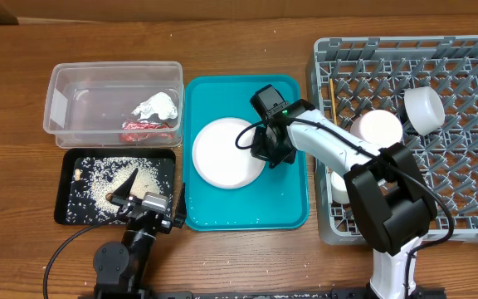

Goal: Sort waste into correct bins and load items into the dishwasher
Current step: 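Grasp the edge of the white plate with the right gripper, then lift the white plate and stand it upright in the dish rack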

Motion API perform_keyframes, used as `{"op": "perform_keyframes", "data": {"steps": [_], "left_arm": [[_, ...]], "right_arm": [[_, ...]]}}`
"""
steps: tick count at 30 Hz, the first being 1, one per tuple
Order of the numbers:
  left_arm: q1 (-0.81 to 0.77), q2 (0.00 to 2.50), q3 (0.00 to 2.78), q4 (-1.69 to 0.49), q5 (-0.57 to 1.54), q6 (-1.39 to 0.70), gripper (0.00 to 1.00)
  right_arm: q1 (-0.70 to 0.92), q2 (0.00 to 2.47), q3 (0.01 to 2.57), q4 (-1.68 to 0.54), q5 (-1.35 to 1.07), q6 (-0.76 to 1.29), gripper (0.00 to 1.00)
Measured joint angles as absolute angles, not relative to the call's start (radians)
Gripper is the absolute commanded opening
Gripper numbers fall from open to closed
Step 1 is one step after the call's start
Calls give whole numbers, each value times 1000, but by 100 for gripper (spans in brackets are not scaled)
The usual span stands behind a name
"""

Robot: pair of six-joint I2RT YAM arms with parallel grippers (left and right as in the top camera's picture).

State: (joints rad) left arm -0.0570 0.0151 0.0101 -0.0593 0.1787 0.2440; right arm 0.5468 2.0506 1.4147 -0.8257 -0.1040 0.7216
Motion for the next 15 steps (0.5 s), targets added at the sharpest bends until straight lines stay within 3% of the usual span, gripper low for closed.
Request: {"op": "perform_keyframes", "data": {"steps": [9,15], "left_arm": [[-57,15,10,-59,179,244,100],[-57,15,10,-59,179,244,100]], "right_arm": [[546,2048,1421,-875,-94,729,4],[490,1898,1423,-1024,88,729,4]]}}
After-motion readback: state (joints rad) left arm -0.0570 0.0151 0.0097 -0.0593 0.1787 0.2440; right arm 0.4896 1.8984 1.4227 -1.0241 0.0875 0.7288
